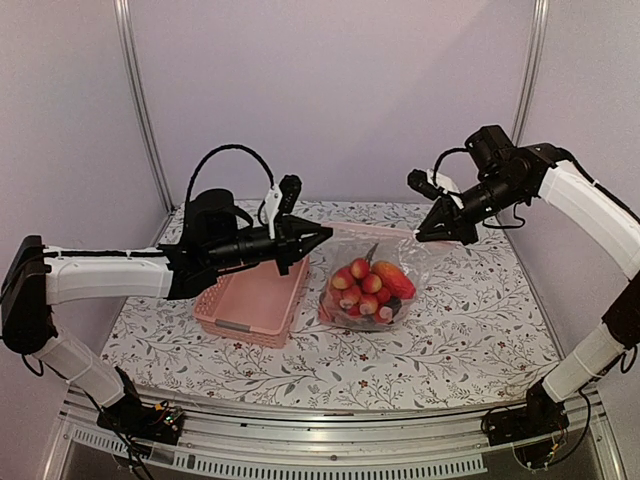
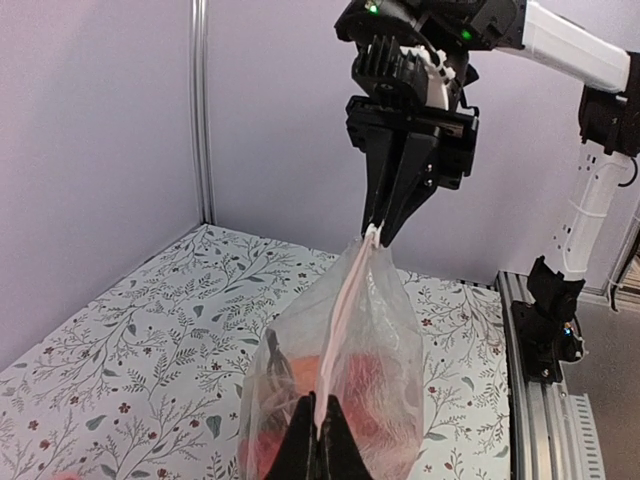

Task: Place the food in the zip-top bag and seal the zipper
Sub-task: Zip the zipper on the zipper food storage bag.

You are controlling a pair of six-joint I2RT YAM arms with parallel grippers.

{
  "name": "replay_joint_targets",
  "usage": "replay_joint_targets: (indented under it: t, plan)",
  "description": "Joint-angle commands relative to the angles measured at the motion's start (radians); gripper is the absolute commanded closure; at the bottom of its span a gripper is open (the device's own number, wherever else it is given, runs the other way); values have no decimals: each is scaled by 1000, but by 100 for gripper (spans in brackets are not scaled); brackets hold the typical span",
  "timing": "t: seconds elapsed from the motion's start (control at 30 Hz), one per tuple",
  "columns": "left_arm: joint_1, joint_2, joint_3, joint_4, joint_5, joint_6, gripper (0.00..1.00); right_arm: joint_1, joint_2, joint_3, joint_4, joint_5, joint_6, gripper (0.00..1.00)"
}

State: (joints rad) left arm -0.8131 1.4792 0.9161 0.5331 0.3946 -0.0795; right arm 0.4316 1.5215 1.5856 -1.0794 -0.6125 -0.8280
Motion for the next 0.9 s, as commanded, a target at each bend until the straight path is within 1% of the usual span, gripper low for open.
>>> replay_joint_targets:
  t: [0.0, 0.23, 0.87]
  plan:
    - [51, -48, -13, 35, -19, -6, 100, -53, -36, -38, -83, 119, -12, 98]
    - [55, -53, -24, 39, -18, -7, 100, -70, -52, -50, -101, 126, -17, 98]
    - [57, -63, -42, 56, -19, -19, 100, -71, -56, -70, -118, 139, -18, 96]
